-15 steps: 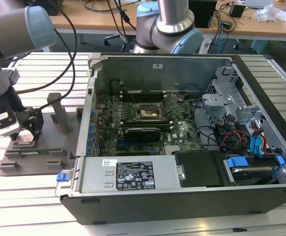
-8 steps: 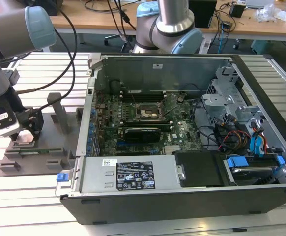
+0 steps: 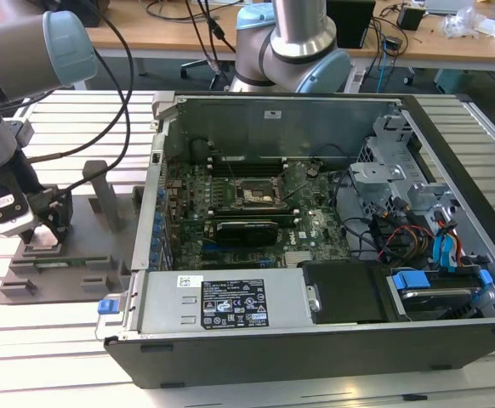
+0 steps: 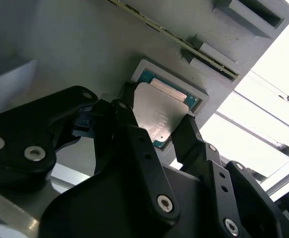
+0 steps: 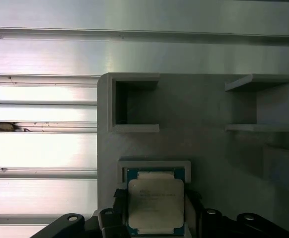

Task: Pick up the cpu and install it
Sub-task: 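Pick up the cpu and move it towards the insertion slot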

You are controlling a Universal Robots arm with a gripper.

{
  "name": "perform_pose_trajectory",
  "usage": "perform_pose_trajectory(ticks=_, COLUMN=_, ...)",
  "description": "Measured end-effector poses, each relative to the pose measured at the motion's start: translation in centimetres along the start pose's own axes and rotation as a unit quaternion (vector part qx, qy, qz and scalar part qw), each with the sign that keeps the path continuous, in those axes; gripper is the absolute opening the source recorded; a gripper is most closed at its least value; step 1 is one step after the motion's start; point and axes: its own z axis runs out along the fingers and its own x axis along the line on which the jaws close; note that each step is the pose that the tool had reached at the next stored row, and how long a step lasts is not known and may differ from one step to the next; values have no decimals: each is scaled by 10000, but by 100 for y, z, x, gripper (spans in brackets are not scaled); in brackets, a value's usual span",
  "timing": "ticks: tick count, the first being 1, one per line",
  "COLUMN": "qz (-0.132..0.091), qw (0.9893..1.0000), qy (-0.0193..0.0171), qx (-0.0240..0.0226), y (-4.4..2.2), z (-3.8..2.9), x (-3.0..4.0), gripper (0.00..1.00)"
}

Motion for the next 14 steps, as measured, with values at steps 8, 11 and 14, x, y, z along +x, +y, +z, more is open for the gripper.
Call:
perform_pose_trajectory(ticks=8, qz=0, qw=10000, qy=0, qx=0, y=-1, z=-1, x=0, gripper=55)
perform_pose_trajectory(ticks=11, qz=0, qw=10000, qy=-1, qx=0, y=-1, z=-46, x=-1, gripper=55)
perform_pose_trajectory(ticks=14, qz=0, qw=10000, qy=0, qx=0, y=-1, z=-88, x=-2, gripper=55)
